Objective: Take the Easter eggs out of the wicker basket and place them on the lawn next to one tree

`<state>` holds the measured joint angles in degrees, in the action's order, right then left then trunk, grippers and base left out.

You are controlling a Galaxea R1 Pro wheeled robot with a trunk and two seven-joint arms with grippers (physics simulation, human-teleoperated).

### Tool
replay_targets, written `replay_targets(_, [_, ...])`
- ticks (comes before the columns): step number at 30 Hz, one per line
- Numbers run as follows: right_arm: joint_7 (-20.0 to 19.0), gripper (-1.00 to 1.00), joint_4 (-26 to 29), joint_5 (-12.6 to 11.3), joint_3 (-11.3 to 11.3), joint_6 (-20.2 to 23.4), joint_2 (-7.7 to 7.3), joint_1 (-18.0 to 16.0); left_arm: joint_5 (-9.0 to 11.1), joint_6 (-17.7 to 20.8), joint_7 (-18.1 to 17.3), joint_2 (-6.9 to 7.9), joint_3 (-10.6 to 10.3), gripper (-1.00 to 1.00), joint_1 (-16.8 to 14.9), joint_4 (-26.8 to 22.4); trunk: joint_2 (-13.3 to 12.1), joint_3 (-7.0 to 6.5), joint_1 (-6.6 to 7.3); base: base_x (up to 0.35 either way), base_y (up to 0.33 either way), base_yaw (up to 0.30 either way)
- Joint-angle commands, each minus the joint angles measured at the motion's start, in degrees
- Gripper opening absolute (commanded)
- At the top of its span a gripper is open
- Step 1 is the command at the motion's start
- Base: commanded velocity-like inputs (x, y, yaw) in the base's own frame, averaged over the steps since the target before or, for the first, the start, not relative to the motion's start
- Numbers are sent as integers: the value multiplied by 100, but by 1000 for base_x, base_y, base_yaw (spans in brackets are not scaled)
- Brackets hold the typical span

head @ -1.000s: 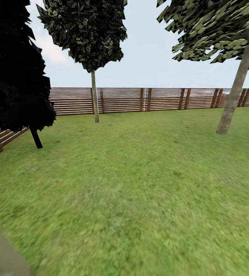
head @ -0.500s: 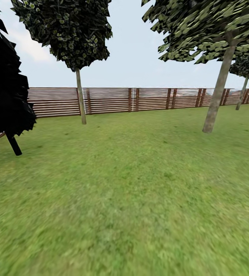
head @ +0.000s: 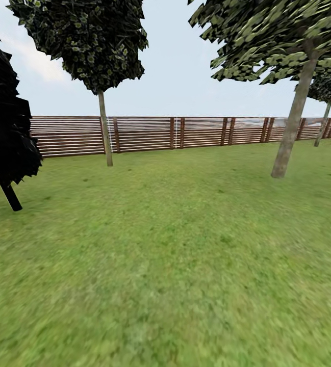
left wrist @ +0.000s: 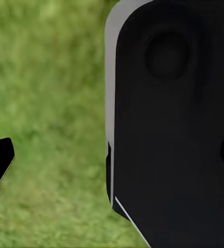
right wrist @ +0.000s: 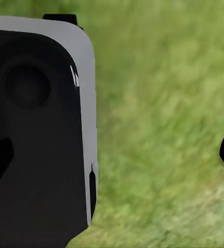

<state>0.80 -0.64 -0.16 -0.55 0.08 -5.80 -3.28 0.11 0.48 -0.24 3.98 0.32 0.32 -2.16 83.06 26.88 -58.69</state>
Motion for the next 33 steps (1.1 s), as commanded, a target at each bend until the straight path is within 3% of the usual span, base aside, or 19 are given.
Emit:
replay_targets(1, [8,100,-7,-1,-6,1,0,-6,1,6,-2,-1,3,100,3,-12,2,5,-3,335,0,0])
replay_targets(33, [8,100,-7,-19,1,1,0,-6,-3,6,-2,-3,3,100,3,-6,2,5,-3,335,0,0])
